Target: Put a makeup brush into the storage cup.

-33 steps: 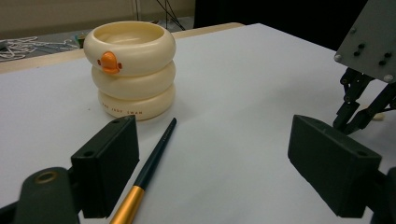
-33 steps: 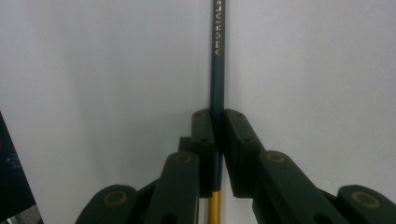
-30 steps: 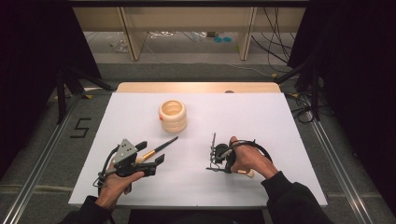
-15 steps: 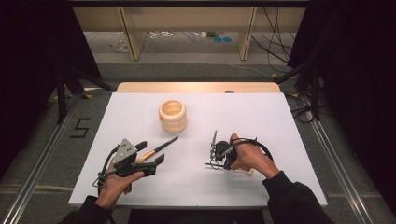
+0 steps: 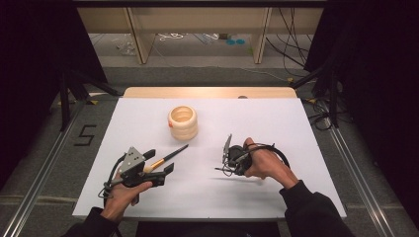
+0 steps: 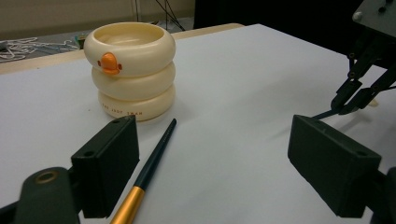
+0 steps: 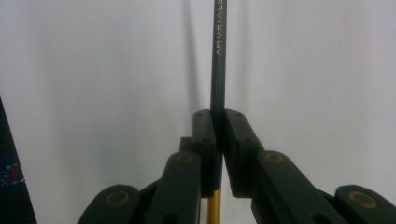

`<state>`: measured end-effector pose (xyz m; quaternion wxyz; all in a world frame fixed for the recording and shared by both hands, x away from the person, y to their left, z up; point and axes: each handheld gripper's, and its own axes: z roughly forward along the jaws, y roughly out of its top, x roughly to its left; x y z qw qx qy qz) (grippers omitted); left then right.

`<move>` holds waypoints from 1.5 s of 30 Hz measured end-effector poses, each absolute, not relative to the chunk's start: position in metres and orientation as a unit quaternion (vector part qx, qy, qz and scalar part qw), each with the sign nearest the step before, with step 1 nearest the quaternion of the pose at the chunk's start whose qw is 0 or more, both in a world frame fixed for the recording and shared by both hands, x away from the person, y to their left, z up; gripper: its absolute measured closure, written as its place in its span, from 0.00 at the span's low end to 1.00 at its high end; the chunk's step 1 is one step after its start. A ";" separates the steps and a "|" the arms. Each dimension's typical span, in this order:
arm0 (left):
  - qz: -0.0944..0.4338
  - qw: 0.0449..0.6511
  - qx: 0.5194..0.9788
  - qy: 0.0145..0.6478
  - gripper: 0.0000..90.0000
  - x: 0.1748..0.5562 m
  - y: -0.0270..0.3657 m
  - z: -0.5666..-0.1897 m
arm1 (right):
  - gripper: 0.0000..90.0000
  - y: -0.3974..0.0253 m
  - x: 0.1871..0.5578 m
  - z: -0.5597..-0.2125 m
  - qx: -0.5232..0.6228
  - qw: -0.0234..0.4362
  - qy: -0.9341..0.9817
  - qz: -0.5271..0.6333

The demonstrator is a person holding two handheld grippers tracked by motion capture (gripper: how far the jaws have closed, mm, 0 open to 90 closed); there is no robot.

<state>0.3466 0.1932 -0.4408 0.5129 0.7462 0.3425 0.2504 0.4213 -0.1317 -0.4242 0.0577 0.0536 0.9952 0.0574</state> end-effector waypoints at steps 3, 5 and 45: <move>0.283 0.496 0.768 0.290 0.18 0.354 0.199 -0.438 | 0.93 -0.131 0.421 -0.422 0.055 0.061 0.995 0.060; 0.311 0.483 0.775 0.264 0.18 0.358 0.203 -0.435 | 0.93 -0.132 0.421 -0.421 0.051 0.063 0.994 0.067; 0.248 0.515 0.745 0.345 0.18 0.346 0.193 -0.441 | 0.93 -0.141 0.430 -0.393 0.138 0.028 0.942 0.306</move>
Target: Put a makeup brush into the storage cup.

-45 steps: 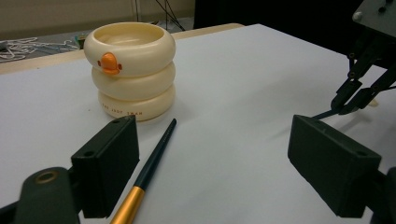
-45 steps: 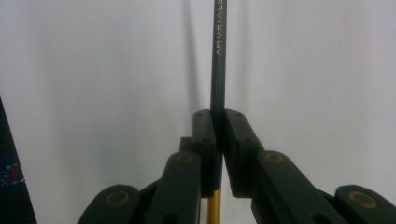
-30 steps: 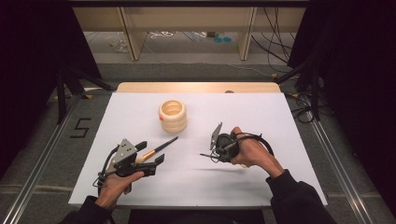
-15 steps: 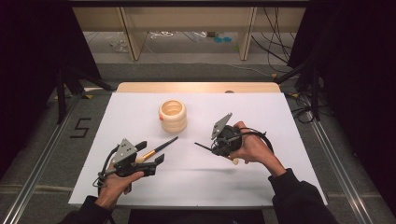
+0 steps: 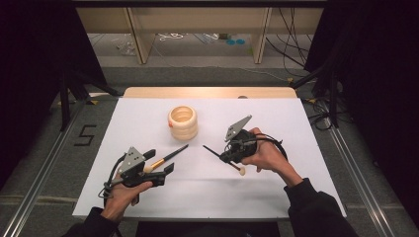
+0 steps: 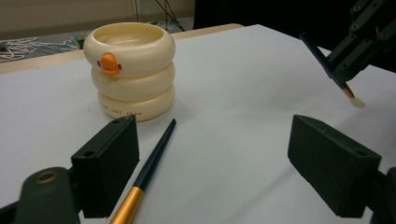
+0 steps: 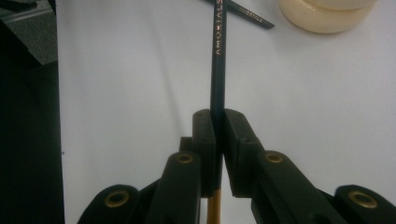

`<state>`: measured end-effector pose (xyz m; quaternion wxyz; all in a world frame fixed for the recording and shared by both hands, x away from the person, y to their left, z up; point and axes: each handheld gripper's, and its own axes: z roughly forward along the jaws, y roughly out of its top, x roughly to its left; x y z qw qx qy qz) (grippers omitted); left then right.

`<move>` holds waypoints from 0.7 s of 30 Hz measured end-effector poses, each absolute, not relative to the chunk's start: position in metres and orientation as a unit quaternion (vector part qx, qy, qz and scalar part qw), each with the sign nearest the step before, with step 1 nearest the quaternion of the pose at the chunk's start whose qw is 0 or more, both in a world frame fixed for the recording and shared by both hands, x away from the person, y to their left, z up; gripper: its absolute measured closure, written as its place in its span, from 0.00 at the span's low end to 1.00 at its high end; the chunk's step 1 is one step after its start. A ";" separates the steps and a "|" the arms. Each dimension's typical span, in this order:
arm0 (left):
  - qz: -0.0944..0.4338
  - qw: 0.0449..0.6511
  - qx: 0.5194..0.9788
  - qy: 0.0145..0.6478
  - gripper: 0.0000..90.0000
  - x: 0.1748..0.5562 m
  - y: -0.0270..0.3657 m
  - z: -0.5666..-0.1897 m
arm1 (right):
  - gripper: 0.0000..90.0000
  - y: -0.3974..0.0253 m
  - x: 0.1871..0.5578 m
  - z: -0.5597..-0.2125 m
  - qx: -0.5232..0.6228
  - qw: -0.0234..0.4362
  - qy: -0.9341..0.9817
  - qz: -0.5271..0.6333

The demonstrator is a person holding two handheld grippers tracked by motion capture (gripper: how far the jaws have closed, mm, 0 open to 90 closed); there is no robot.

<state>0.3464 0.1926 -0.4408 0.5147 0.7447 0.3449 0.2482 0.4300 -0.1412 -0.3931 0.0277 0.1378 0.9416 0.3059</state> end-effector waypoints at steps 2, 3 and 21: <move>0.247 0.515 0.744 0.345 0.18 0.346 0.192 -0.441 | 0.93 -0.141 0.430 -0.393 0.142 0.023 0.939 0.311; 0.247 0.516 0.743 0.347 0.18 0.346 0.192 -0.441 | 0.93 -0.141 0.430 -0.393 0.143 0.023 0.938 0.314; 0.247 0.515 0.749 0.336 0.18 0.347 0.191 -0.441 | 0.93 -0.130 0.422 -0.396 0.107 0.011 0.951 0.289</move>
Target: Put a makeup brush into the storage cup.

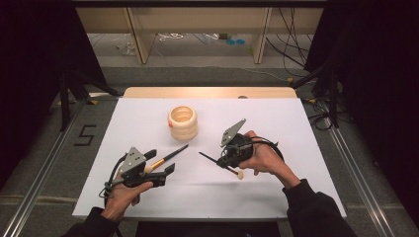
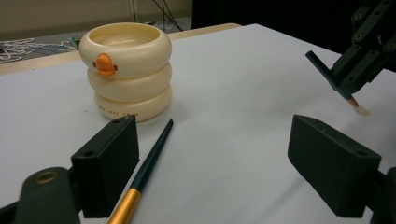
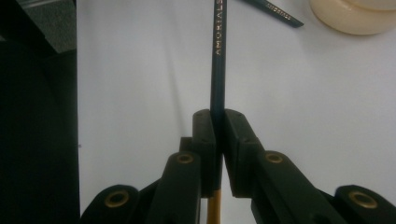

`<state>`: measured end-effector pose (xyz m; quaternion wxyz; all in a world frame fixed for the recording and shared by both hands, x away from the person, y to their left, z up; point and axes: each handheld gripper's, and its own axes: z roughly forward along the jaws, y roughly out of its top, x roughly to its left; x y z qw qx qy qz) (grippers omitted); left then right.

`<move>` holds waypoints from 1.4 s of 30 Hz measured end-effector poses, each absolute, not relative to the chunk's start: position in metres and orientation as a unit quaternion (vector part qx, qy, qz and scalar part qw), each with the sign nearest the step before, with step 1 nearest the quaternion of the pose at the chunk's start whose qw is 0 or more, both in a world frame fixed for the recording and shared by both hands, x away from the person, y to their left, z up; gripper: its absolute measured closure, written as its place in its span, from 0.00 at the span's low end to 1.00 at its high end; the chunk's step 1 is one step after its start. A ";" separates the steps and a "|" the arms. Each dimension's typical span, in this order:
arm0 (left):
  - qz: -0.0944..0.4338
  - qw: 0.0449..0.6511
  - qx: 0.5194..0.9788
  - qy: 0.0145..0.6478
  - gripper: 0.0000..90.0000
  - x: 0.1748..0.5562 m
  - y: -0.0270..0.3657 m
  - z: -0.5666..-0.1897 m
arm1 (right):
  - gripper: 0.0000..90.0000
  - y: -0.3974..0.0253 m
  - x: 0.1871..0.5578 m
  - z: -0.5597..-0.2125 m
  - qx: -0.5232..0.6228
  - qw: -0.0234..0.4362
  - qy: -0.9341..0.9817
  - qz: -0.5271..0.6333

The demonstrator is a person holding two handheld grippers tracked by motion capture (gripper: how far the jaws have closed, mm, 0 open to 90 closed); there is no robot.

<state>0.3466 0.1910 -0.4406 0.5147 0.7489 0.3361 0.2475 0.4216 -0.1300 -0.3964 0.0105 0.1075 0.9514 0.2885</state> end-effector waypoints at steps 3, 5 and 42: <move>0.303 0.489 0.776 0.257 0.18 0.357 0.199 -0.435 | 0.93 -0.127 0.418 -0.396 0.091 0.015 0.957 0.276; 0.298 0.490 0.778 0.256 0.18 0.357 0.198 -0.434 | 0.93 -0.124 0.416 -0.396 0.079 0.020 0.960 0.268; 0.014 0.481 0.820 0.311 0.30 0.341 0.158 -0.439 | 0.93 -0.078 0.357 -0.403 -0.204 0.157 0.956 0.139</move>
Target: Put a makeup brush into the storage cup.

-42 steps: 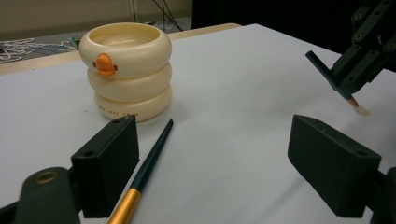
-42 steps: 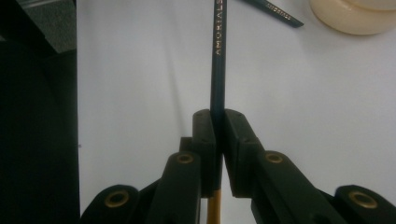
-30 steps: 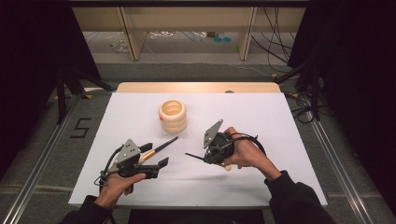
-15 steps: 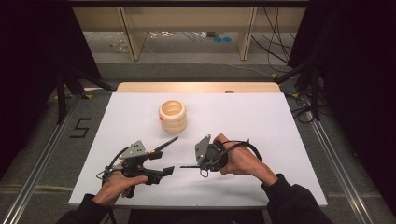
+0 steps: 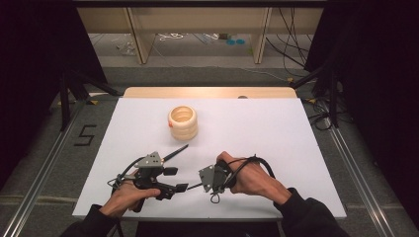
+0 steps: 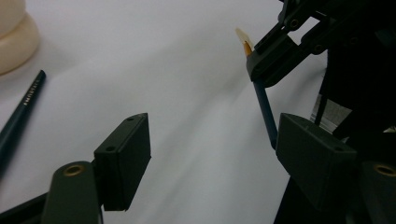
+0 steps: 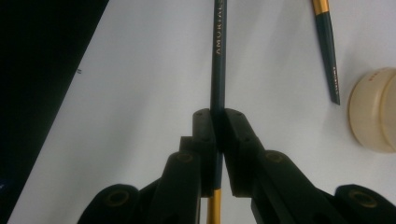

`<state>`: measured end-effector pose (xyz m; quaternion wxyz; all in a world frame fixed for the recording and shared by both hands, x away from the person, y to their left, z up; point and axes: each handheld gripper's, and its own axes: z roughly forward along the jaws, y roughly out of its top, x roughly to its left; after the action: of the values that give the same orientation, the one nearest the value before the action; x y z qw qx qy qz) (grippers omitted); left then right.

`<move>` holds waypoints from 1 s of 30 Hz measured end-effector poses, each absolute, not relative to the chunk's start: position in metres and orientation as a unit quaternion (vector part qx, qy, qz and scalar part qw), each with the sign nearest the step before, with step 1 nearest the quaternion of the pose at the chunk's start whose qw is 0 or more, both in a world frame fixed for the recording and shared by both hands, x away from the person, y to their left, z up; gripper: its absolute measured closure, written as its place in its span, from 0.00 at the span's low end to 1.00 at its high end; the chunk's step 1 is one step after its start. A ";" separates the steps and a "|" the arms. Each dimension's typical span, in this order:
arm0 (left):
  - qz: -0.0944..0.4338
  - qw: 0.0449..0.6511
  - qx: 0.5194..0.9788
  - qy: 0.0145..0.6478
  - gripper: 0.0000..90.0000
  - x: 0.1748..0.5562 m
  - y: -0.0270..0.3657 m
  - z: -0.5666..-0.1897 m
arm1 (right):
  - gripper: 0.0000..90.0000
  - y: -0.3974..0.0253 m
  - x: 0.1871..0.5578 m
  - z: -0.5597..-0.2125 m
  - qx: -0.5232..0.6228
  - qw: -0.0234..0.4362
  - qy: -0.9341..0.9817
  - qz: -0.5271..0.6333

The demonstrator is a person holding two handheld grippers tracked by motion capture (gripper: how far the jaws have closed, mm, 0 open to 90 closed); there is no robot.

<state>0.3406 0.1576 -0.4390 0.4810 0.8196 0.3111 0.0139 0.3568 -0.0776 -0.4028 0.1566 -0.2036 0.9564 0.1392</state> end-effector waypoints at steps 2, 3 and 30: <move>0.005 0.478 0.820 0.315 0.31 0.341 0.157 -0.439 | 0.93 -0.076 0.355 -0.403 -0.218 0.163 0.953 0.134; 0.005 0.475 0.824 0.310 0.32 0.341 0.157 -0.439 | 0.93 -0.075 0.354 -0.404 -0.219 0.160 0.953 0.137; -0.101 0.435 0.841 0.307 0.55 0.349 0.139 -0.445 | 0.93 -0.063 0.347 -0.413 -0.289 0.169 0.934 0.122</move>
<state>0.3491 0.1391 -0.4453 0.4346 0.8407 0.3068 -0.1012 0.3470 -0.0626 -0.4130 0.1693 -0.2892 0.9342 0.1220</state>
